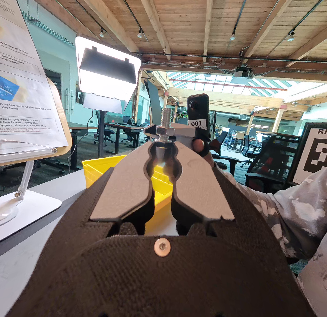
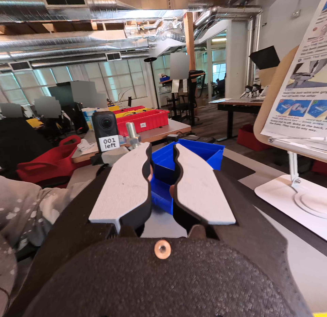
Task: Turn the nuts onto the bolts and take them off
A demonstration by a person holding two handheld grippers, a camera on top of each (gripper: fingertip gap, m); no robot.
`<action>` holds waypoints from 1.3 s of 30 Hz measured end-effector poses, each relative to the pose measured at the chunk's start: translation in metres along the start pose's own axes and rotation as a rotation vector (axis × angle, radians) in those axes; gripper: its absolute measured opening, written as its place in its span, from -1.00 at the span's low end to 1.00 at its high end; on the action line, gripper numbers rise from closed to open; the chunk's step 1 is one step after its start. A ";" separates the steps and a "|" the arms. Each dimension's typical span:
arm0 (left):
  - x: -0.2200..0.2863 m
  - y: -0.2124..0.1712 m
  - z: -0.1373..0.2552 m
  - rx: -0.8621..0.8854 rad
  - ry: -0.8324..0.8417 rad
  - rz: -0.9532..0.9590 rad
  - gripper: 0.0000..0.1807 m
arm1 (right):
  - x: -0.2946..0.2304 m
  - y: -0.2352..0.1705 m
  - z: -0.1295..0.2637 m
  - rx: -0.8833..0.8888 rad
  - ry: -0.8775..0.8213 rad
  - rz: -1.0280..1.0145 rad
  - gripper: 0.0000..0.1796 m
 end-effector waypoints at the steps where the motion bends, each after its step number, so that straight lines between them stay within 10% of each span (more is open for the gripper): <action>1: 0.000 0.000 -0.001 -0.003 -0.002 0.004 -0.80 | -0.005 0.001 -0.002 0.005 0.018 0.005 -0.72; 21: 0.000 -0.007 -0.005 -0.032 0.028 -0.005 -0.80 | -0.020 -0.005 -0.019 -0.018 0.010 0.011 -0.57; 25: -0.005 -0.004 0.001 -0.010 0.037 0.008 -0.80 | -0.002 0.000 -0.008 0.032 -0.076 -0.025 -0.81; 36: -0.002 -0.008 -0.003 -0.030 0.047 -0.024 -0.81 | -0.016 -0.006 -0.019 -0.012 0.011 -0.019 -0.54; 39: -0.006 -0.003 0.002 0.007 0.043 -0.004 -0.80 | -0.003 -0.001 -0.010 0.037 -0.063 -0.041 -0.77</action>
Point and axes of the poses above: each gripper's, where its closed fingertips meet, z back along the fingers, y out of its top, x = y × z across the jaws, the point moved 4 cm from there along z, back along the fingers, and after that the axes turned 9 degrees about -x, right-handed, at the moved point
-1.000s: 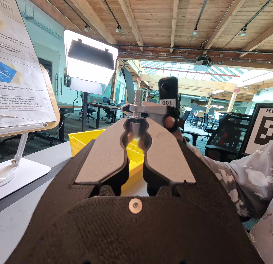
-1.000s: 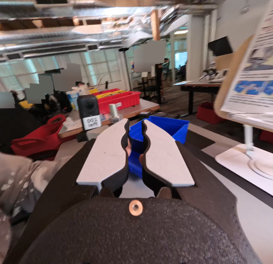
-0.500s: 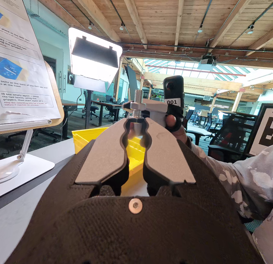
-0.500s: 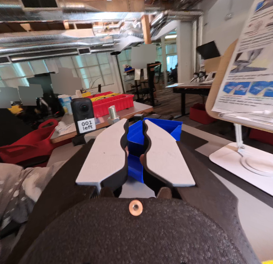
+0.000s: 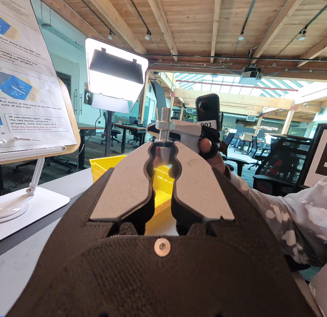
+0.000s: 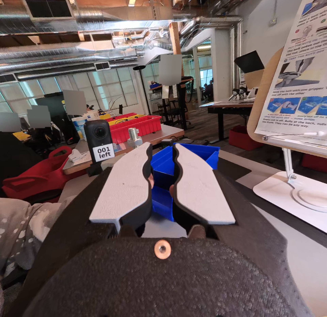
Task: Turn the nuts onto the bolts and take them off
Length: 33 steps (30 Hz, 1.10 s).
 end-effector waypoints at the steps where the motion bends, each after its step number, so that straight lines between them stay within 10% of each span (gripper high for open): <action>1: 0.000 0.001 0.000 -0.004 0.009 -0.014 -0.80 | 0.001 0.000 0.001 -0.005 0.008 -0.003 -0.74; 33: 0.005 0.000 -0.002 -0.004 0.027 -0.062 -0.80 | -0.024 0.001 -0.008 0.002 0.045 0.056 -0.58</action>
Point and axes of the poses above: each gripper's, where its closed fingertips meet, z back along the fingers, y out of its top, x = y × z across the jaws, the point moved 4 cm from there along z, back along the fingers, and after that the axes turned 9 degrees about -x, right-handed, at the moved point
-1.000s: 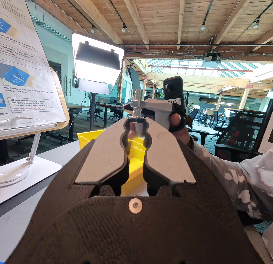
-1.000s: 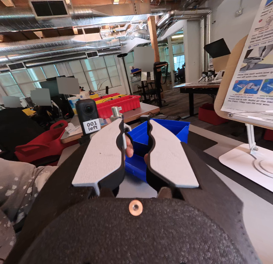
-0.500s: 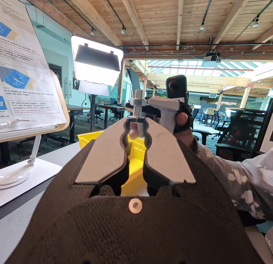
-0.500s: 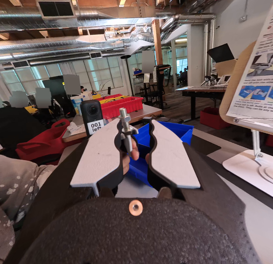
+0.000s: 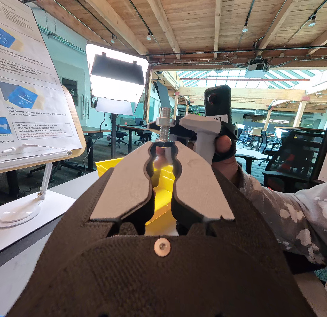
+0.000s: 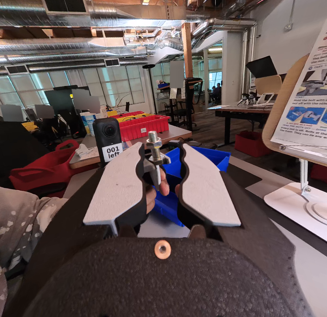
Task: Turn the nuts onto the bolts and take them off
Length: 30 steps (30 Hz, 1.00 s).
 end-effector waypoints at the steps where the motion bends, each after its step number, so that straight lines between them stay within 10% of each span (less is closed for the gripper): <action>1: 0.001 -0.001 -0.001 -0.003 -0.002 -0.004 -0.80 | -0.001 -0.001 -0.001 -0.003 -0.004 0.001 -0.58; 30: 0.001 0.003 0.002 0.027 0.014 0.001 -0.80 | 0.008 0.003 0.004 0.024 -0.069 -0.016 -0.73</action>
Point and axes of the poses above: each gripper's, where its closed fingertips meet, z back along the fingers, y out of its top, x = y × z across the jaws, the point moved 4 cm from there along z, back along the fingers, and after that the axes turned 9 degrees about -x, right-handed, at the moved point
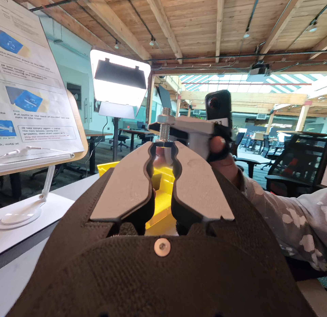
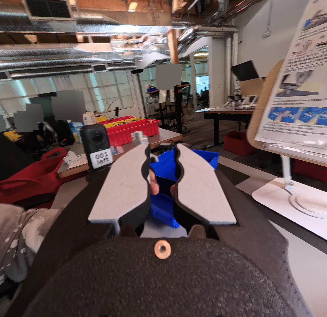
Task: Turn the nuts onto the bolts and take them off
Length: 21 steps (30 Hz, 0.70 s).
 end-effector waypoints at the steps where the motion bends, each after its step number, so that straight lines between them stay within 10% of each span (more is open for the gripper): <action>1: -0.001 0.002 0.002 0.012 -0.005 0.005 -0.80 | 0.006 0.002 0.004 0.024 -0.031 -0.006 -0.77; 21: -0.001 -0.002 -0.001 -0.019 0.006 -0.005 -0.80 | -0.009 0.004 0.000 -0.004 0.001 0.052 -0.56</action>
Point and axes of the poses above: each gripper's, where its closed fingertips meet, z back along the fingers, y out of its top, x = y × z across the jaws, the point moved 4 cm from there along z, back along the fingers, and after that the axes turned 9 degrees about -x, right-handed, at the moved point
